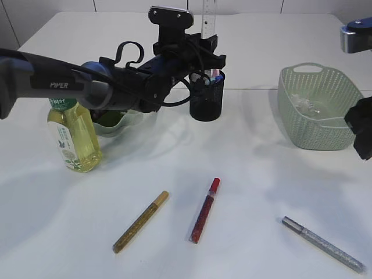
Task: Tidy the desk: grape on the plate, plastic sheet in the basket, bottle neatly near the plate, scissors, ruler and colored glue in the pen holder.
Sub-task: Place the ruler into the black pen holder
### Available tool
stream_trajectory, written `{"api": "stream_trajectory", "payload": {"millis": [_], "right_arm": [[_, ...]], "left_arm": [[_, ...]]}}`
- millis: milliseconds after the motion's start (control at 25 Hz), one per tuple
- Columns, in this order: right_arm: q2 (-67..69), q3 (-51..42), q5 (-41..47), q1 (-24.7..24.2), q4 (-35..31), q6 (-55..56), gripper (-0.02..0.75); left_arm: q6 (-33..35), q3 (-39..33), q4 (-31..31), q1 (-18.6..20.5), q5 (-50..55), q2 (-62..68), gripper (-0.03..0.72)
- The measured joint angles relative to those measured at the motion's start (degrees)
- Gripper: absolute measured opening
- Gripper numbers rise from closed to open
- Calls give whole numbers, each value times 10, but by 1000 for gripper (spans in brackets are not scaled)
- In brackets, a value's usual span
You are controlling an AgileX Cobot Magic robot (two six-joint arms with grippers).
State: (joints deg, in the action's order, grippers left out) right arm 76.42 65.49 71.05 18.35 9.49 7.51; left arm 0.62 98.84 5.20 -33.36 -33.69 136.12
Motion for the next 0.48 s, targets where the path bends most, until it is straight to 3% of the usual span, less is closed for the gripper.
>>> {"api": "stream_trajectory", "payload": {"millis": [480], "right_arm": [[0, 0, 0, 0, 6, 0, 490]], "left_arm": [[0, 5, 0, 9, 15, 10, 278]]}}
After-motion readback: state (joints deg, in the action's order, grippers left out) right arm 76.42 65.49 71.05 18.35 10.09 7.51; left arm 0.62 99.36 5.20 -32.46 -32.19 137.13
